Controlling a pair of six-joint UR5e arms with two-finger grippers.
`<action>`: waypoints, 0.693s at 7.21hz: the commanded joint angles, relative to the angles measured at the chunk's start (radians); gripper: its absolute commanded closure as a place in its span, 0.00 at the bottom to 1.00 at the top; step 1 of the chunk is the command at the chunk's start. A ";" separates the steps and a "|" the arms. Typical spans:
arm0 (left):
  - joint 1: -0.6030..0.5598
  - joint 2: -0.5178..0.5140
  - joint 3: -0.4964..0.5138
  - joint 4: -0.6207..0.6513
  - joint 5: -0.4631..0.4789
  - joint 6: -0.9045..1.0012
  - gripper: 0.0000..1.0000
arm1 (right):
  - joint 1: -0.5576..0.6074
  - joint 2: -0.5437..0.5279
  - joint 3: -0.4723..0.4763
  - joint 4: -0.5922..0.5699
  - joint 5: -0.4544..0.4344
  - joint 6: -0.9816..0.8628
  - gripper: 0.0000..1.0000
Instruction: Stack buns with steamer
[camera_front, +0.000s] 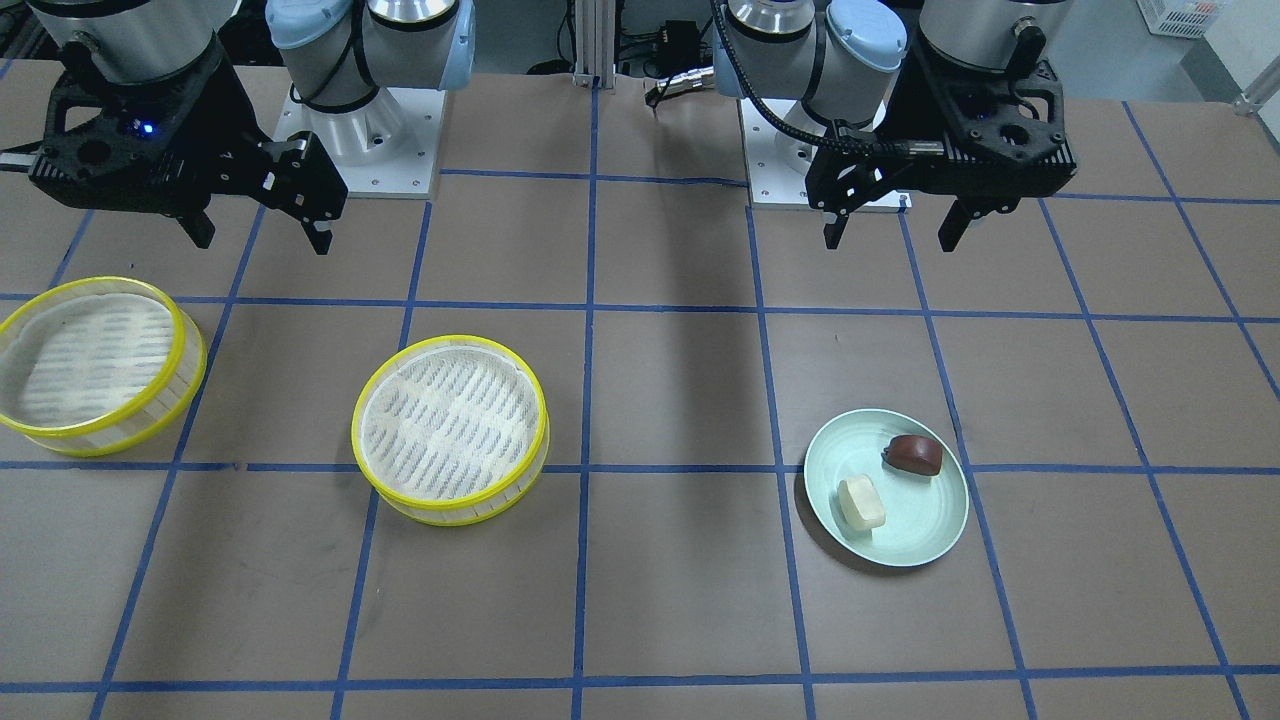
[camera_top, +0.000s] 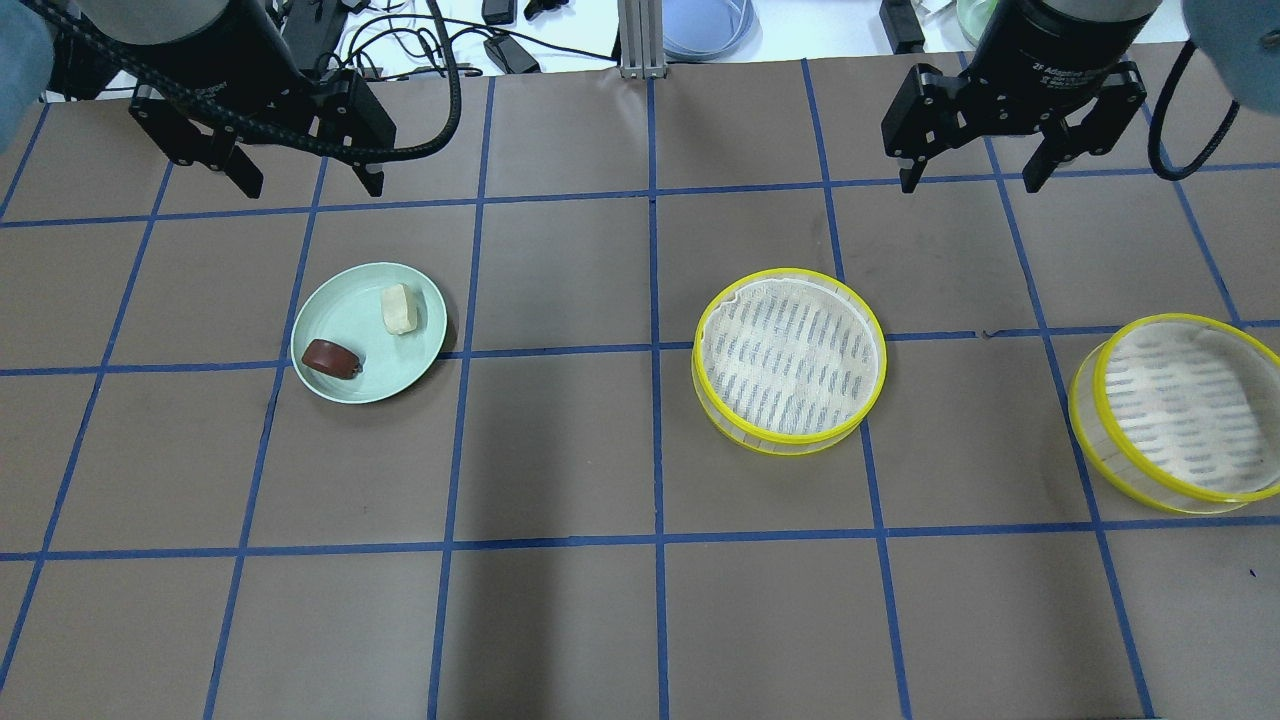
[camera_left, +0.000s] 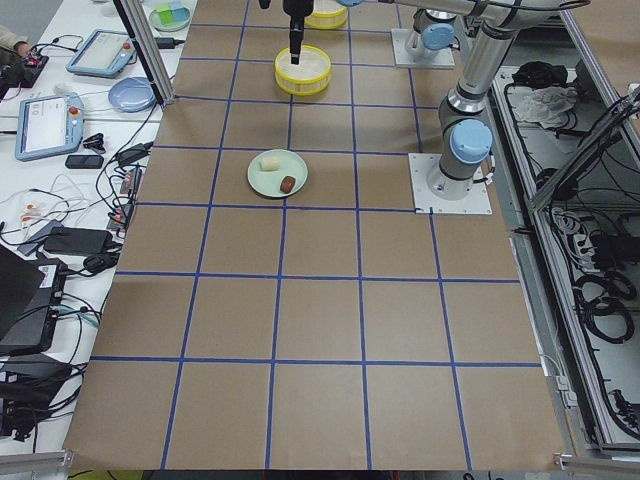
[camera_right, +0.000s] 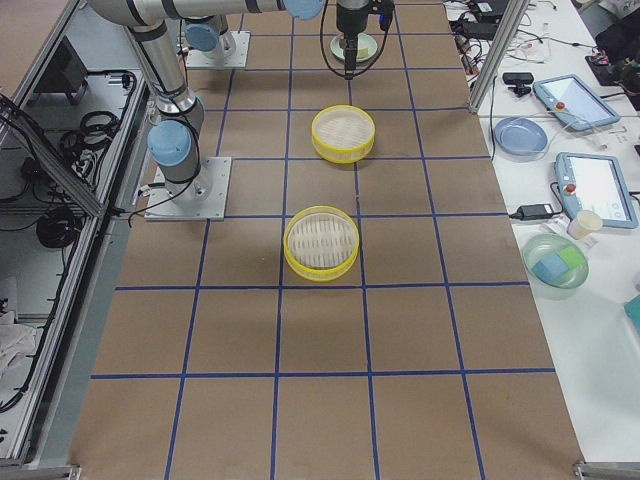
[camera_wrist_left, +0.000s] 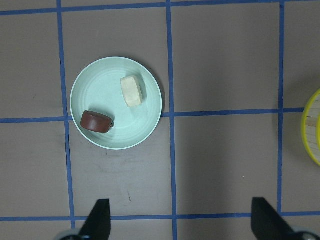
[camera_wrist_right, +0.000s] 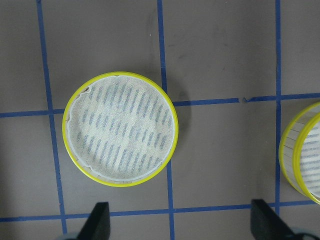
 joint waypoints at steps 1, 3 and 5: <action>0.002 0.000 -0.007 0.003 0.000 0.005 0.00 | 0.000 0.000 0.000 0.000 0.000 0.000 0.00; 0.029 -0.026 -0.011 0.038 0.001 0.069 0.00 | 0.000 0.000 0.000 0.000 0.000 0.000 0.00; 0.095 -0.073 -0.153 0.227 0.000 0.124 0.00 | 0.000 0.000 0.000 0.000 -0.003 -0.003 0.00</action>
